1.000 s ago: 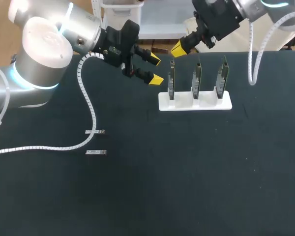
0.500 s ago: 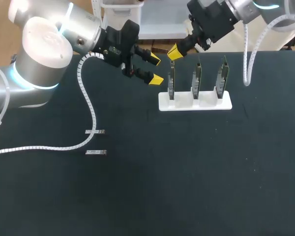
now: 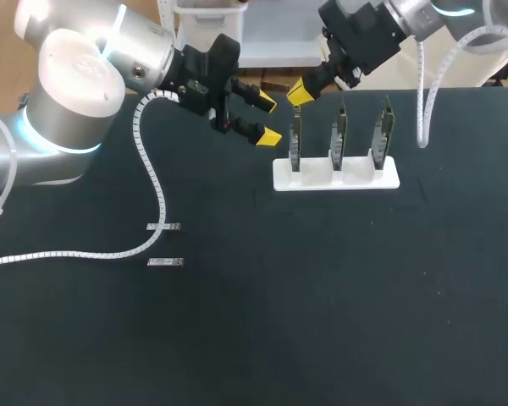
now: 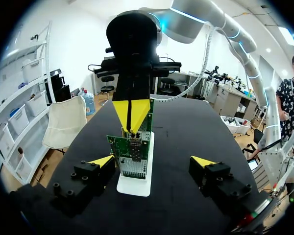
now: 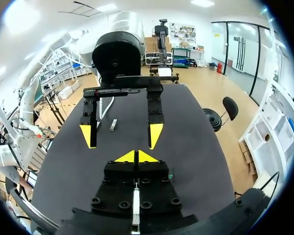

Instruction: Pick up the optical module with the left hand, and insert it into the network port with the right hand.

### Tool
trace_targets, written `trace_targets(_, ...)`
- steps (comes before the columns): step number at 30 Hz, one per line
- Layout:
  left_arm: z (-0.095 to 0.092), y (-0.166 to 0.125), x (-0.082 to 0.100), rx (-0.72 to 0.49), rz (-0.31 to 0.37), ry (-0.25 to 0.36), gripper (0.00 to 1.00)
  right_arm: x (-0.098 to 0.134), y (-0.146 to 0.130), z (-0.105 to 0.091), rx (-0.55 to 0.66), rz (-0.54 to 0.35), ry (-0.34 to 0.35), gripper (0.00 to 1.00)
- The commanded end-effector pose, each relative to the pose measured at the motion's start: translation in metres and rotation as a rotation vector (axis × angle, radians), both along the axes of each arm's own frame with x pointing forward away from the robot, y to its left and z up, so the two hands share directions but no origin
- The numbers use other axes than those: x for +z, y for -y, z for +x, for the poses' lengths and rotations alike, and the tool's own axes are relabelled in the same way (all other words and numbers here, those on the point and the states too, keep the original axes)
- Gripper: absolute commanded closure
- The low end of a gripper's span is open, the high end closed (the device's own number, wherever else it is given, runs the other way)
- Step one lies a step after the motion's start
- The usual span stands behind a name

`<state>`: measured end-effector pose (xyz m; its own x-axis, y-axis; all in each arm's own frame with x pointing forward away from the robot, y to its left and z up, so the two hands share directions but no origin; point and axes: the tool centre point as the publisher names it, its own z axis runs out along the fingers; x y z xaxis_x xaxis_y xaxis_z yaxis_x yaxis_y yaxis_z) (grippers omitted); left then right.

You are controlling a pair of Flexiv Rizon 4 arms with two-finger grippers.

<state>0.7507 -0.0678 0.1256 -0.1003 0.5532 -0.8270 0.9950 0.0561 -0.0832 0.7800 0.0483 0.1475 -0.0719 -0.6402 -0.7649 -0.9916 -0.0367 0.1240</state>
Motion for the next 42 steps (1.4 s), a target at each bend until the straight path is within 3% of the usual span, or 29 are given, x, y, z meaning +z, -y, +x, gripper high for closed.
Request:
trace_targets(1, 0.0013, 0.0011, 0.0005, 0.000, 0.006, -0.004, 0.00, -0.0006, 0.0010, -0.0003, -0.003, -0.003, -0.002, 1.00)
trace_targets(42, 0.0013, 0.0011, 0.0005, 0.000, 0.006, -0.004, 0.00, -0.0050, 0.0015, -0.0036, -0.008, -0.014, -0.005, 1.00)
